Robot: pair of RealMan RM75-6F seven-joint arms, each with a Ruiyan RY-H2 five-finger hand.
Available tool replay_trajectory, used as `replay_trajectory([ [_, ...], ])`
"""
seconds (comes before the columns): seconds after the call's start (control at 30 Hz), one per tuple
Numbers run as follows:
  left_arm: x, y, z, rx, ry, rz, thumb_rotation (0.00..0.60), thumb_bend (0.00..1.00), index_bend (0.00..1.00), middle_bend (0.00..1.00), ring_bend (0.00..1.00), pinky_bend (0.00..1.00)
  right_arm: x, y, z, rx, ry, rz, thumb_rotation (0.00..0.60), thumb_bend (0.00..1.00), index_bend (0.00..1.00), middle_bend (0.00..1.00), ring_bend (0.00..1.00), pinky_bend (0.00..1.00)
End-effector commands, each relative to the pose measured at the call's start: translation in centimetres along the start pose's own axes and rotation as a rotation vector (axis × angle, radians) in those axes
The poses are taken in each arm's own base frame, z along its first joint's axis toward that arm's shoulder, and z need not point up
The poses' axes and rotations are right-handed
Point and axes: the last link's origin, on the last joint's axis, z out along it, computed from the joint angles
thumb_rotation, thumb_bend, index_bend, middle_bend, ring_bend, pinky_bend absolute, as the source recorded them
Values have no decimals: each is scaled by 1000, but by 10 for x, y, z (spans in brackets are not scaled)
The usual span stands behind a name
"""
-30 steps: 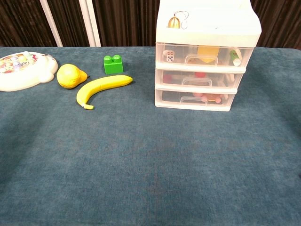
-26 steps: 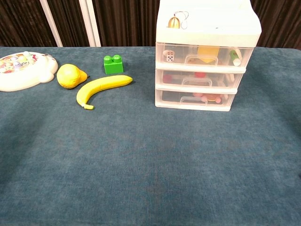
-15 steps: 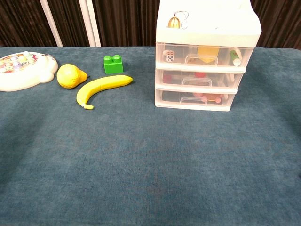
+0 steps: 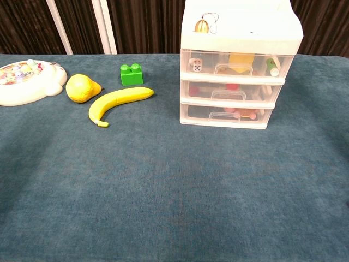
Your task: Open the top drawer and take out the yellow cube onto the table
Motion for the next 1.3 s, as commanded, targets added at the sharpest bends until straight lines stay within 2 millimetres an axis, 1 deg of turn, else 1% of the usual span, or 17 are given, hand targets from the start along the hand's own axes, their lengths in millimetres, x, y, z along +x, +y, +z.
replay_trajectory([
  [0.03,1,0,0,-2,3,-4,600,340,75,0,0,0,-7,-4,-1,3,-92,160,600,129,147,253,417,447],
  [0.07,1,0,0,-1,2,-4,600,340,75,0,0,0,-7,-4,-1,3,-115,203,600,132,146,286,470,533],
  [0.1,1,-1,0,1,0,-8,600,340,75,0,0,0,-7,-6,0,7,-148,278,600,138,146,319,513,597],
  [0.17,0,-2,2,8,-3,-7,600,340,75,0,0,0,-7,-7,2,26,-195,391,600,165,147,447,644,763],
  [0.23,0,-3,3,14,-6,-5,600,340,75,0,0,0,-8,-10,5,39,-254,489,600,195,146,543,736,856],
  [0.3,0,-2,3,11,-8,-6,600,340,75,0,0,0,-15,-18,9,44,-365,638,600,218,143,616,790,900],
  [0.33,0,-2,3,9,-7,-6,600,340,75,0,0,0,-17,-20,10,45,-406,675,600,235,141,669,817,924],
  [0.37,0,-1,3,6,-7,-6,600,340,75,0,0,0,-24,-28,13,44,-499,762,600,251,139,722,840,947],
  [0.4,0,-2,2,9,-2,-9,600,340,75,0,0,0,-40,-46,19,48,-641,844,600,258,135,750,852,960],
  [0.43,1,-2,2,11,-2,-10,600,340,75,0,0,0,-42,-49,22,53,-670,854,600,263,123,779,867,977],
  [0.53,1,-3,3,14,-2,-11,600,340,75,0,0,0,-56,-60,30,63,-754,887,600,267,65,812,885,992],
  [0.7,1,-4,3,14,-2,-14,600,340,75,0,0,0,-77,-81,38,54,-812,935,600,287,8,826,898,996],
  [0.83,2,-6,3,19,0,-21,600,340,75,0,0,0,-91,-100,47,46,-805,1012,600,303,0,855,922,1000],
  [1.0,4,-9,4,26,2,-27,600,340,75,0,0,0,-102,-123,54,68,-770,1090,600,349,0,864,929,1000],
  [1.1,3,-9,4,26,-2,-26,600,340,75,0,0,0,-104,-134,58,87,-751,1122,600,398,0,866,931,1000],
  [1.3,3,-10,5,30,-3,-25,600,340,75,0,0,0,-105,-143,68,105,-686,1131,600,576,0,879,944,1000],
])
